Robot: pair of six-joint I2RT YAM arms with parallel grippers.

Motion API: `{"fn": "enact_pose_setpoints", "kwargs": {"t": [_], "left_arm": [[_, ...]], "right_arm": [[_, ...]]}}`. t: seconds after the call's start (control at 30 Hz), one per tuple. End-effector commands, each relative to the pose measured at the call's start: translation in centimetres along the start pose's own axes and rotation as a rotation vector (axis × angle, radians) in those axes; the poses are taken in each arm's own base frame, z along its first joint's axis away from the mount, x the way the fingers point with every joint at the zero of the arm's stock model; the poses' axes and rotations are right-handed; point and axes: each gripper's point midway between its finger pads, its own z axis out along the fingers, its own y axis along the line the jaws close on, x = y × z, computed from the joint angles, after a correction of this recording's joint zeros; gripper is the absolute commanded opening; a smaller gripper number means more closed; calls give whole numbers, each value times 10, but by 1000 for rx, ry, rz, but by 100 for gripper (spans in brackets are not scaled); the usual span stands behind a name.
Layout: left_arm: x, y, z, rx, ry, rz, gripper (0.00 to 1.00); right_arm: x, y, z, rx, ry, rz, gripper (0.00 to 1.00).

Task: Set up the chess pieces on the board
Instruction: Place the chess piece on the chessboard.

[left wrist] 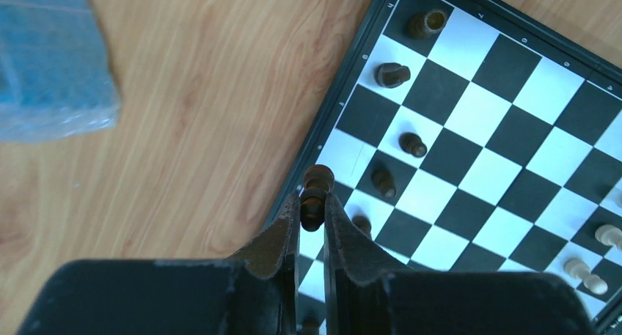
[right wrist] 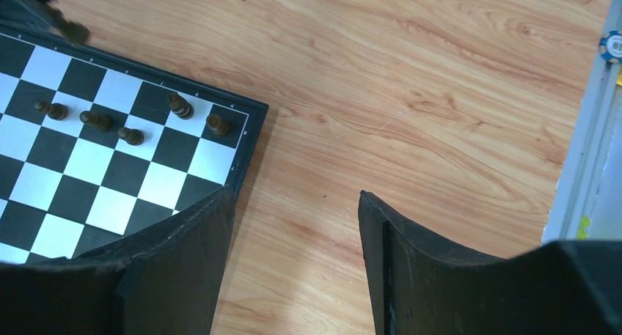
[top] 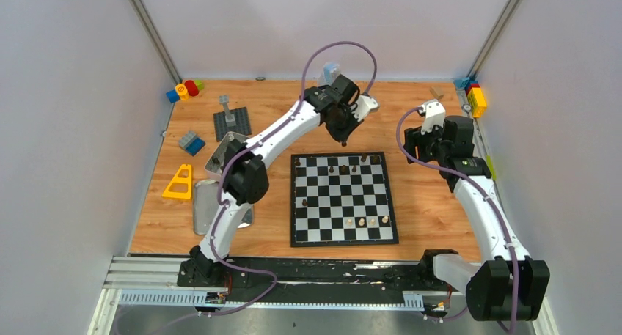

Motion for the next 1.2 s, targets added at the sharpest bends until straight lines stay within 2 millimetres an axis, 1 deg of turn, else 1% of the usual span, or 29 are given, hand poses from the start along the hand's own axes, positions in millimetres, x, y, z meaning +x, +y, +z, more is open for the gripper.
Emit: {"fn": "enact_pose_setpoints", "kwargs": {"t": [0.0,0.03,0.17,0.37,0.63,1.0,1.07,1.13,1.17], "left_arm": [[-5,-14,17,12,29,-13,13],[-1,-15,24,16,45,-19,13],[7,-18,40,24,72,-33,13],[18,-26,54,39,112,-29,13],[23,-26,61,22,136,-11,14],[32,-25,67,19,166,-6,20],[31,-25,66,18,165,-6,23],[30,-24,65,14,163,-5,28],[29,-24,64,13,161,-5,33]], "right_arm": [[-29,-10,-14,44,-102,9,63],[-30,-10,-15,43,-104,8,63],[-29,-10,-15,43,-105,7,63],[-29,-11,-15,46,-102,2,63],[-28,-9,-14,37,-100,1,63],[-26,-8,-13,31,-94,0,63],[-25,-8,-13,31,-91,0,63],[-25,-8,-12,29,-91,0,63],[-25,-8,-12,29,-90,0,63]]}}
